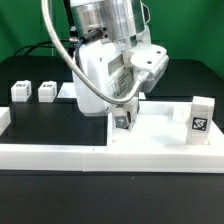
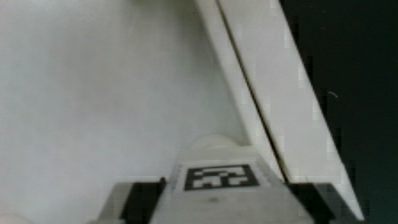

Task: Assemble square table

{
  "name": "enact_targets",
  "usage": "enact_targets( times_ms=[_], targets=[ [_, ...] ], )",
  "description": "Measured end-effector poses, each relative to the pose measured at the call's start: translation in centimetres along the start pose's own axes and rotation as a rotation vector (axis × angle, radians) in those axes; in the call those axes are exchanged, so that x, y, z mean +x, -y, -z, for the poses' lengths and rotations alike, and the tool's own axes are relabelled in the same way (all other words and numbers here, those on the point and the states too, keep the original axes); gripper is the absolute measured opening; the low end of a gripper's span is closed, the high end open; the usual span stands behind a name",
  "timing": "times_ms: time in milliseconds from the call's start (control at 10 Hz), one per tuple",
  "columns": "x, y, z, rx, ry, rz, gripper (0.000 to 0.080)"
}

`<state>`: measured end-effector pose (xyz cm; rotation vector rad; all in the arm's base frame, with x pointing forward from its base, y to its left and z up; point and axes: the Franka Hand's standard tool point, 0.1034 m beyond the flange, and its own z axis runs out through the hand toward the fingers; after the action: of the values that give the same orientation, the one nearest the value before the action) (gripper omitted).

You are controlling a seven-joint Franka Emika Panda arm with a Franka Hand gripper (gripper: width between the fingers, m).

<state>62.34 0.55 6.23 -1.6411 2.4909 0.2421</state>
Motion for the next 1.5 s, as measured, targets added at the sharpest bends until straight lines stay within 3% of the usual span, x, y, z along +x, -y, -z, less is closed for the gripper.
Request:
enact_targets(
  times_ms=[100, 200, 300, 400, 500, 600, 1500],
  targets=[
    [0.0, 0.0, -0.1, -0.001, 0.001, 0.021, 0.0291],
    [0.0, -0.1, -0.1, -0.001, 0.000, 0.031, 0.0376],
    [0.0, 0.0, 0.0, -0.004, 0.001, 0.138, 0.0555],
    [0.1, 0.1, 0.2, -0.004, 0.004, 0.283, 0.0555],
    [-0.1, 0.1, 0.6, -0.003, 0.008, 0.408, 0.0631],
    [-0.9, -0.5, 0.9, -0.011, 0.002, 0.442, 0.0644],
    [-0.9, -0.6, 0.6, -0.015, 0.001, 0.440, 0.0648]
  ],
)
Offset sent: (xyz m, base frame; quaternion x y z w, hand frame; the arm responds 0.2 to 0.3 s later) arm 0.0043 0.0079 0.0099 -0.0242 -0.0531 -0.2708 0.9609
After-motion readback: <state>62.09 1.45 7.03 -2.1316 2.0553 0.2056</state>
